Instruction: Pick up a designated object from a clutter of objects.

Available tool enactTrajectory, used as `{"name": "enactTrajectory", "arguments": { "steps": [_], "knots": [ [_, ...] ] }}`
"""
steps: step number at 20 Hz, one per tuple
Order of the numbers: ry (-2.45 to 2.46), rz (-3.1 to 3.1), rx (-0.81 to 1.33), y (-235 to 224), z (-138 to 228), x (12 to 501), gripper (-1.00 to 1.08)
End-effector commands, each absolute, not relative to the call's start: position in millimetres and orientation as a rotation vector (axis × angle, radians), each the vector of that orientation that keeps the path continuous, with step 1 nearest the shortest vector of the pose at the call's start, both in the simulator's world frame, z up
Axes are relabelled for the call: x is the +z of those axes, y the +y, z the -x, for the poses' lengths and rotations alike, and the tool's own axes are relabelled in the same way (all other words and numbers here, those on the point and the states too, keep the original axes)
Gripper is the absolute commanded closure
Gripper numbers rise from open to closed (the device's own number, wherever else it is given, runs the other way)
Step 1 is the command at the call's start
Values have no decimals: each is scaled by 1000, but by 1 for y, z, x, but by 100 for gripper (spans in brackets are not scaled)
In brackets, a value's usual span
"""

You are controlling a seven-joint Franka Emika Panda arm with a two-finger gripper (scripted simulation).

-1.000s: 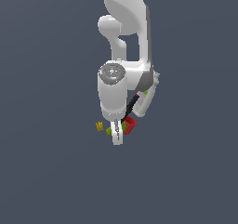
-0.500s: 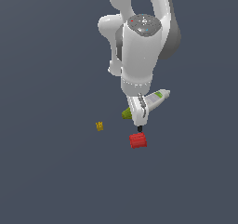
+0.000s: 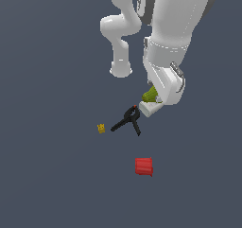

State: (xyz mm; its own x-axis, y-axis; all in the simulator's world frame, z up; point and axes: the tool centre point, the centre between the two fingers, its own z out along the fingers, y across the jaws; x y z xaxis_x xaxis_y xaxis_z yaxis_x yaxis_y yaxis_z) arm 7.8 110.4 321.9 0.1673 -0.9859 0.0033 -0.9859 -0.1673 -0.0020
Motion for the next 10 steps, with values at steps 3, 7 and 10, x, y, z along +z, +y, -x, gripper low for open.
{"name": "enactTrajectory", "arguments": {
  "steps": [3, 7, 10],
  "knots": [
    [-2027, -2399, 4, 128, -4, 349, 108],
    [-2027, -2400, 2, 138, -2, 362, 108],
    [-2027, -2400, 1, 141, -3, 367, 108]
  ]
}}
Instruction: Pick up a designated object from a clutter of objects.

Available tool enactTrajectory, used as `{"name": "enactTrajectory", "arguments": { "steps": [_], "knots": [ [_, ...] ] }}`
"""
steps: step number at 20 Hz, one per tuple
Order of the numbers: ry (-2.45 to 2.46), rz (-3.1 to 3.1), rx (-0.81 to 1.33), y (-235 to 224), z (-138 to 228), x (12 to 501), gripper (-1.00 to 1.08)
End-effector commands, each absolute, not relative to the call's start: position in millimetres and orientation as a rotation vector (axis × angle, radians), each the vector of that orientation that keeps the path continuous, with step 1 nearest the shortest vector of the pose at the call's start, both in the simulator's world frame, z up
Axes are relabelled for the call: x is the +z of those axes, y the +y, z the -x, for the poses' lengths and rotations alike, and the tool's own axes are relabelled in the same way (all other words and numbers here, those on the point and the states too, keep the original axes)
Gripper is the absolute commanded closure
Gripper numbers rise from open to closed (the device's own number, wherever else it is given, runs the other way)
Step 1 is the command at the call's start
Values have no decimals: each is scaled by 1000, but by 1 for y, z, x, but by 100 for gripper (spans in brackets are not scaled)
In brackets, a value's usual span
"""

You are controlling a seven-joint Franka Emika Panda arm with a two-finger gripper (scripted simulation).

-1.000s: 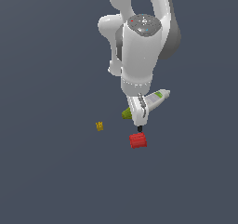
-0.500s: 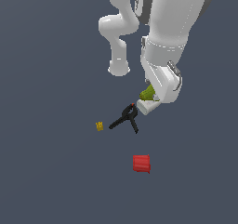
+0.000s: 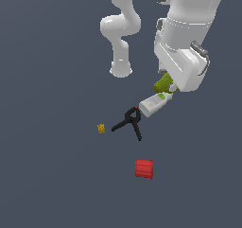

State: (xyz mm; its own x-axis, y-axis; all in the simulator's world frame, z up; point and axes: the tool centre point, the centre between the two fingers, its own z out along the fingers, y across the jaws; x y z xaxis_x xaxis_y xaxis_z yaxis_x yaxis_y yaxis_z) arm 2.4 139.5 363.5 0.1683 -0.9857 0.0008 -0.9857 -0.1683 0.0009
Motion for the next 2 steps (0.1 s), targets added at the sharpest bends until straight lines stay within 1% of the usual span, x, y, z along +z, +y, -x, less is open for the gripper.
{"name": "enactTrajectory", "arguments": {
  "steps": [1, 2],
  "knots": [
    [-2027, -2400, 0, 142, -3, 367, 108],
    [-2027, -2400, 0, 142, -3, 368, 108]
  ]
}}
